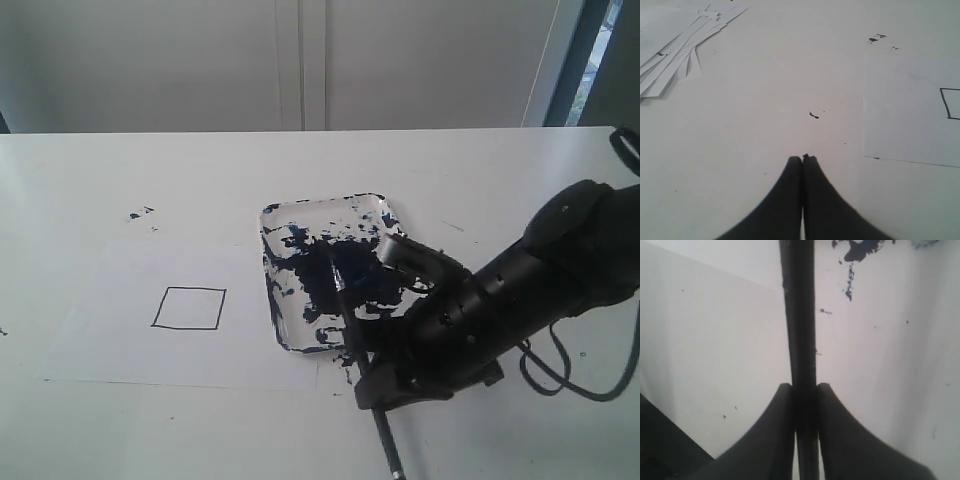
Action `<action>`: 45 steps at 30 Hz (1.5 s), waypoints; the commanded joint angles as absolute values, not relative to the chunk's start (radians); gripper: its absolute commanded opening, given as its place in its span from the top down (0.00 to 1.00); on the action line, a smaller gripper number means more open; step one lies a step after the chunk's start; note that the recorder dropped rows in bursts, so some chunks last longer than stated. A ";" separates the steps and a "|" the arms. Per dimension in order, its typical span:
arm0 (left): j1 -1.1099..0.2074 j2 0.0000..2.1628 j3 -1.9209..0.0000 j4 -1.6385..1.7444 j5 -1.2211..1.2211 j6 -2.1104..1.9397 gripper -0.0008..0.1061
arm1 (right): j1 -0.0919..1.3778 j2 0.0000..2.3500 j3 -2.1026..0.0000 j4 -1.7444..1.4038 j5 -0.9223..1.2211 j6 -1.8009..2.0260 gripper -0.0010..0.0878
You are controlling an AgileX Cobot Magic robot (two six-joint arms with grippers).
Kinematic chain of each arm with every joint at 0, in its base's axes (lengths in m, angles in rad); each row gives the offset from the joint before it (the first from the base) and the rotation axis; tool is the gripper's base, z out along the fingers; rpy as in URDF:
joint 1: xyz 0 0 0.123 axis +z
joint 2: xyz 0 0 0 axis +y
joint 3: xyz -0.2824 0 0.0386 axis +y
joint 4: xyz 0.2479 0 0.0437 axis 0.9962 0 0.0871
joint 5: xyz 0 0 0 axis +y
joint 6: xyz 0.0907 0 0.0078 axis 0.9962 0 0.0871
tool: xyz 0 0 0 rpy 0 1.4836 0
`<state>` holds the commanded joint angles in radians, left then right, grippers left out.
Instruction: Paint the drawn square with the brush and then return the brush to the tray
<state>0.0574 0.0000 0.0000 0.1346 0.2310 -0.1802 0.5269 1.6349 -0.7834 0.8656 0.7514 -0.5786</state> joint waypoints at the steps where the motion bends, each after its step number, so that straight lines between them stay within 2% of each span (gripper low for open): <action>1: 0.057 0.000 0.000 0.135 0.231 -0.180 0.99 | 0.527 1.620 -0.783 0.829 0.747 -0.569 0.99; 8: 0.057 0.000 0.000 0.135 0.231 -0.180 0.99 | 0.527 1.559 -0.783 0.259 0.710 -0.064 0.99; 12: 0.057 0.000 0.000 0.135 0.231 -0.180 0.99 | 0.527 1.537 -0.783 0.090 0.735 0.010 0.99; 30: 0.057 0.000 0.000 0.135 0.231 -0.180 0.99 | 0.531 1.556 -0.778 0.145 0.638 0.010 0.99; 42: 0.057 0.000 0.000 0.135 0.231 -0.180 0.99 | 0.612 1.639 -0.755 0.124 0.558 0.000 0.99; 45: 0.057 0.000 0.000 0.135 0.231 -0.180 0.99 | 0.623 1.647 -0.755 0.121 0.532 0.000 0.94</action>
